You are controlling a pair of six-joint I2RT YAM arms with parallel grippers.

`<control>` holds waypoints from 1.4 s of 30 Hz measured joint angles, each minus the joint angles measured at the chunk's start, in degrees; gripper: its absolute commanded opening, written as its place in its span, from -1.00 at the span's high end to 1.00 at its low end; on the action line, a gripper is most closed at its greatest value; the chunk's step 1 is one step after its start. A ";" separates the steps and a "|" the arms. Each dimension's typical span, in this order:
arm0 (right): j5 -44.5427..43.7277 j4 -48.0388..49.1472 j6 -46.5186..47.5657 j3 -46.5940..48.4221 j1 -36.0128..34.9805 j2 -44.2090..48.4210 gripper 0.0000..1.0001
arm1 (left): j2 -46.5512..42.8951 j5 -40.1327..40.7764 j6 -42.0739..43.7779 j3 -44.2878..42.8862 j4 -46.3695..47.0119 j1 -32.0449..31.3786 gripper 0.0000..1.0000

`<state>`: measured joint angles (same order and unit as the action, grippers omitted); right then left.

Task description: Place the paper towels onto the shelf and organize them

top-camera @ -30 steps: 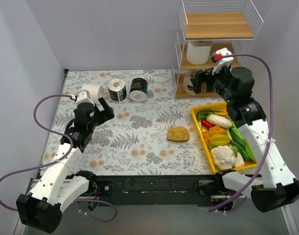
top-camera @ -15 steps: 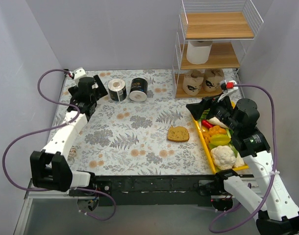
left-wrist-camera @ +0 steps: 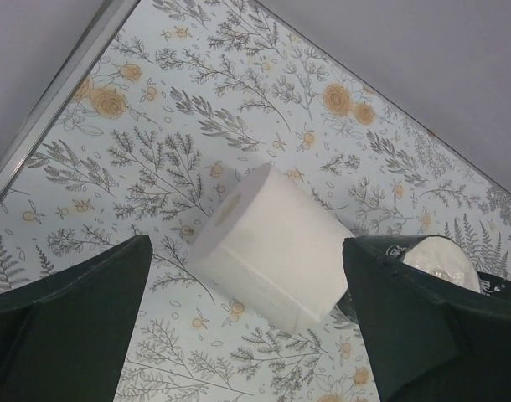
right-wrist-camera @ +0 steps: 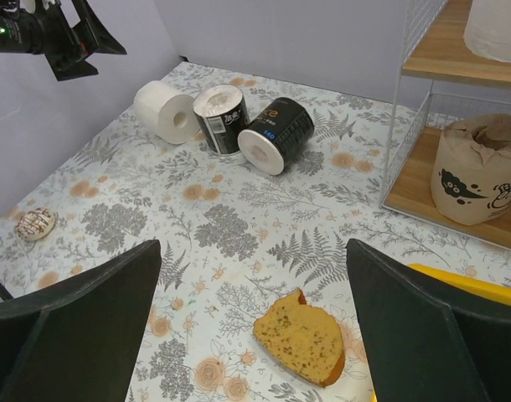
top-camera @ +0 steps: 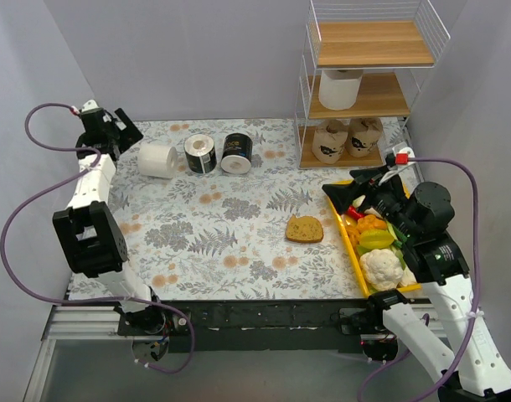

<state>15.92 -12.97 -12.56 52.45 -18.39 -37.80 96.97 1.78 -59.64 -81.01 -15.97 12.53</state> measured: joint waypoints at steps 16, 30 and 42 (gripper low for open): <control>1.40 -0.70 1.51 -1.99 0.00 -0.90 -0.97 | 18.62 -36.39 -2.12 -2.08 6.12 9.75 -0.96; 0.87 -0.76 2.38 -1.97 0.00 -1.99 -0.97 | 24.09 -50.73 -5.27 -3.15 14.82 10.40 -0.90; 0.55 -0.92 2.47 -1.99 0.00 -1.95 -0.97 | 16.63 -55.60 -10.69 8.39 24.46 9.70 -0.79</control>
<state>16.47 -13.89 -10.09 50.46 -18.39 -39.75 113.60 -53.82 -70.32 -72.62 8.49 22.24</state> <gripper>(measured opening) 0.986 0.901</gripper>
